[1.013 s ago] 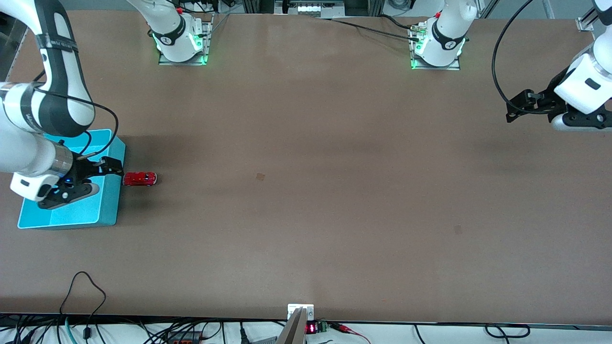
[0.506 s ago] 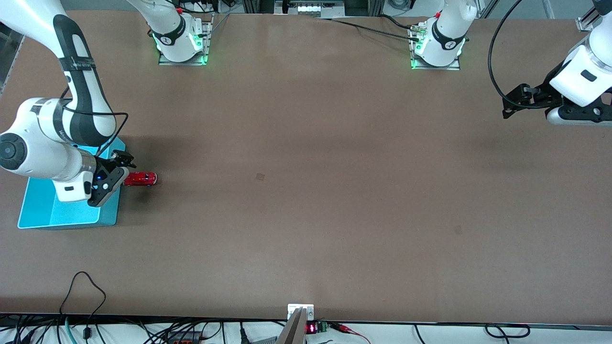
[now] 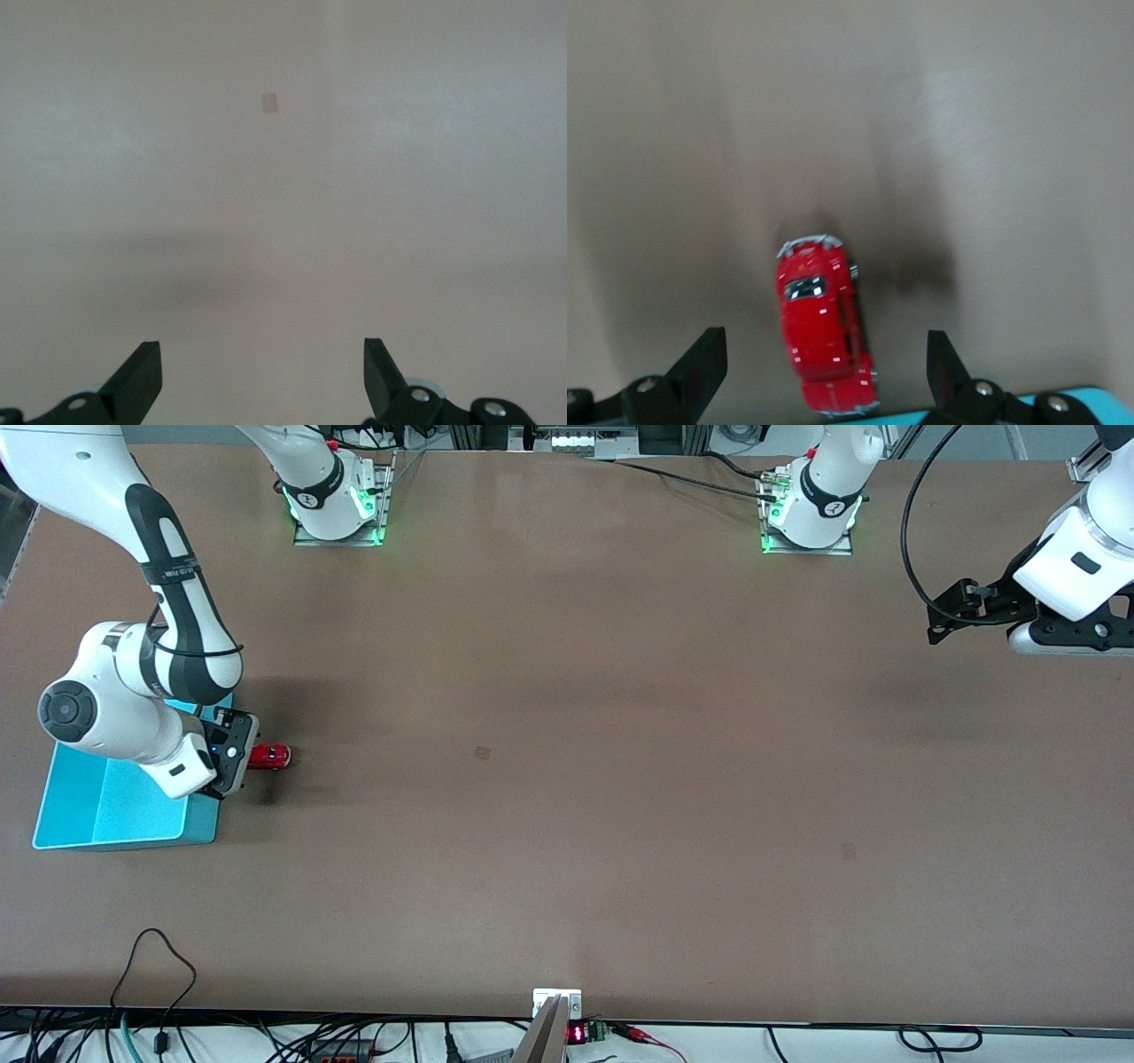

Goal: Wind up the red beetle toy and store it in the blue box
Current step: 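Grasp the red car with the right gripper and lift it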

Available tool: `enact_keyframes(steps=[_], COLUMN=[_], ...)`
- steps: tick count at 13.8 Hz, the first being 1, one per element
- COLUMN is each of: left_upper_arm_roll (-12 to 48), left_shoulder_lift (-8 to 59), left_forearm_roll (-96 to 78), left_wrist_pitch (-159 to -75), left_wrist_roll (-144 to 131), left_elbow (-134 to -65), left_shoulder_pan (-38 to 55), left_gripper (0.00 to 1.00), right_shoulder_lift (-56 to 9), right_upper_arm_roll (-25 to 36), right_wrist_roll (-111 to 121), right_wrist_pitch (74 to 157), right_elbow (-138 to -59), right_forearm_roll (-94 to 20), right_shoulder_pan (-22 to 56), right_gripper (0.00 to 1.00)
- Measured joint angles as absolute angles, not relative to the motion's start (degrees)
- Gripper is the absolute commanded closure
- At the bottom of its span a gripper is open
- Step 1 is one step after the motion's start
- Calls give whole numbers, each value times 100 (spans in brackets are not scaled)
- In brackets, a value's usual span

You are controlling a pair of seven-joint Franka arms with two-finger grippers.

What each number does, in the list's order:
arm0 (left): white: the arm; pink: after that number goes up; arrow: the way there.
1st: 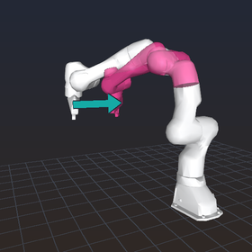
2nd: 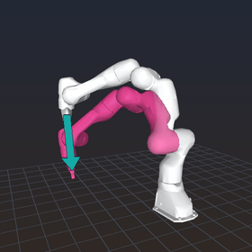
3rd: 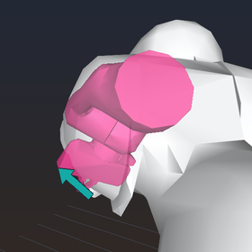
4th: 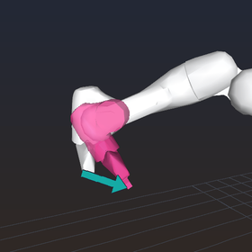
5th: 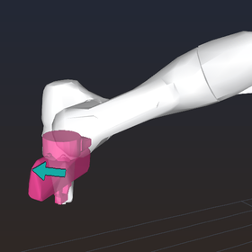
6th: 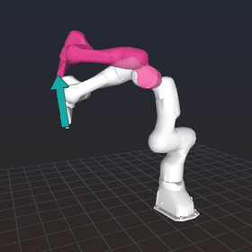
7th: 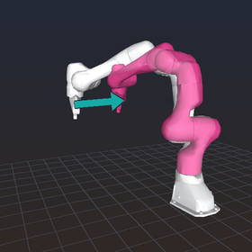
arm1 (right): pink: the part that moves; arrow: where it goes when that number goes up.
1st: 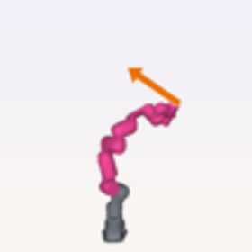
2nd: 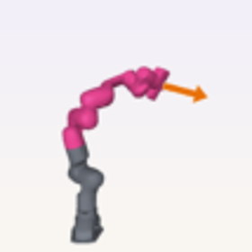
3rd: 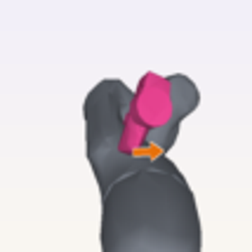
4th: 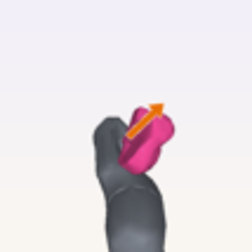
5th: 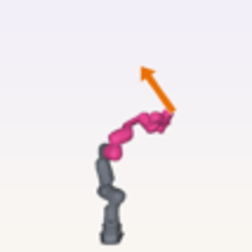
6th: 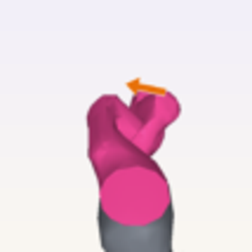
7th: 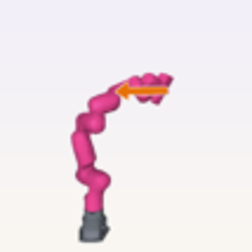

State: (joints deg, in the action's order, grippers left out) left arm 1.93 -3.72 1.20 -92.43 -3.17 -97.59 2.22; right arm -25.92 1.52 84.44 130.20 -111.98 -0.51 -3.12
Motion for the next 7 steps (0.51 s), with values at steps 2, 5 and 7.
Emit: enact_keyframes(steps=[2,5,7], left_upper_arm_roll=[193,193,193], left_shoulder_lift=[-372,-372,-372], left_forearm_roll=[120,120,120], left_wrist_pitch=[-9195,-9143,-9134], left_wrist_roll=[-319,-321,-322], left_elbow=[-9758,-9756,-9755], left_shoulder_pan=[222,222,222], left_gripper=[0,0,0], right_shoulder_lift=[-2596,-2600,-2624], right_upper_arm_roll=[157,156,145], right_wrist_roll=[8747,9062,9109], right_wrist_pitch=[13192,13484,13676], right_elbow=[-11392,-11547,-11611], right_forearm_roll=[-51,-52,-52], right_shoulder_pan=[-424,-462,-445], right_gripper=[0,0,0])
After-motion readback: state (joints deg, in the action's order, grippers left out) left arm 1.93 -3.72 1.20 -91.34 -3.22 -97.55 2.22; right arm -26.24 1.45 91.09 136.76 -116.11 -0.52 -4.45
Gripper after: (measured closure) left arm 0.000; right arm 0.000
